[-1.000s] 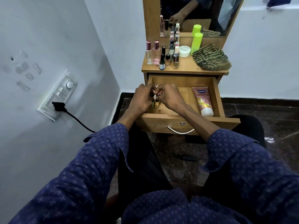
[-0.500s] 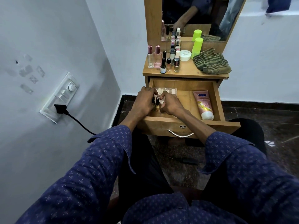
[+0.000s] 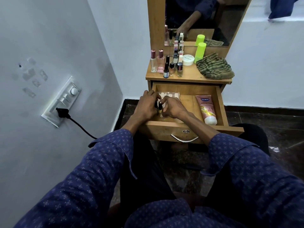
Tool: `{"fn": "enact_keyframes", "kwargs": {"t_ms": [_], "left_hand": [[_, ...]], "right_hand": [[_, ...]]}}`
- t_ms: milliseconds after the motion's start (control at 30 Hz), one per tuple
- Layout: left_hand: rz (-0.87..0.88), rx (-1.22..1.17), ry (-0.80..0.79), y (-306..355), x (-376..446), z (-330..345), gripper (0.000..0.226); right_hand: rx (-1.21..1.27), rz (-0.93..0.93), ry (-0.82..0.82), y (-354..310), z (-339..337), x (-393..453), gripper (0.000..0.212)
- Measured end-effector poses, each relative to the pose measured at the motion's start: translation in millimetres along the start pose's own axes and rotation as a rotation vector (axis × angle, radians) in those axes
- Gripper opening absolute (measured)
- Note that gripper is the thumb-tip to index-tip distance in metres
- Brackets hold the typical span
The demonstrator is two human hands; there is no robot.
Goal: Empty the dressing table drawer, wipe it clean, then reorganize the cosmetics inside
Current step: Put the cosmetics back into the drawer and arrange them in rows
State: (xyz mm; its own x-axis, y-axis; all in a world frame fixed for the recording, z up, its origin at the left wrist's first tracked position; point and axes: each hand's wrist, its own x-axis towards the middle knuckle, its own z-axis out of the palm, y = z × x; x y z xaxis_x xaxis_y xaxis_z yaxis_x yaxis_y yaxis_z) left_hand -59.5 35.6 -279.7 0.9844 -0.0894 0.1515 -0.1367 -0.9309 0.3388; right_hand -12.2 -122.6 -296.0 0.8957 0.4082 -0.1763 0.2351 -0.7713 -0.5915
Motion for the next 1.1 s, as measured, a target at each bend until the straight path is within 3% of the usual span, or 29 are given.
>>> {"fn": "enact_keyframes", "kwargs": {"t_ms": [233,433,633,900,1100], "left_hand": [[-0.032,-0.033,0.060,5,2,-13,0.055],[-0.007,-0.124,0.257,18,32,-29,0.034],[0.010,-0.217,0.417,33,66,-41,0.042],[-0.030,-0.175,0.473,38,87,-37,0.041],[-0.048,-0.101,0.534,38,93,-30,0.036]], "right_hand": [[-0.003,0.004,0.075,3,-52,3,0.029],[0.035,-0.074,0.348,-3,-99,8,0.014],[0.008,-0.165,0.599,-5,-123,15,0.024],[-0.123,-0.221,0.598,-7,-130,27,0.044],[-0.186,-0.199,0.572,-3,-131,35,0.037]]}}
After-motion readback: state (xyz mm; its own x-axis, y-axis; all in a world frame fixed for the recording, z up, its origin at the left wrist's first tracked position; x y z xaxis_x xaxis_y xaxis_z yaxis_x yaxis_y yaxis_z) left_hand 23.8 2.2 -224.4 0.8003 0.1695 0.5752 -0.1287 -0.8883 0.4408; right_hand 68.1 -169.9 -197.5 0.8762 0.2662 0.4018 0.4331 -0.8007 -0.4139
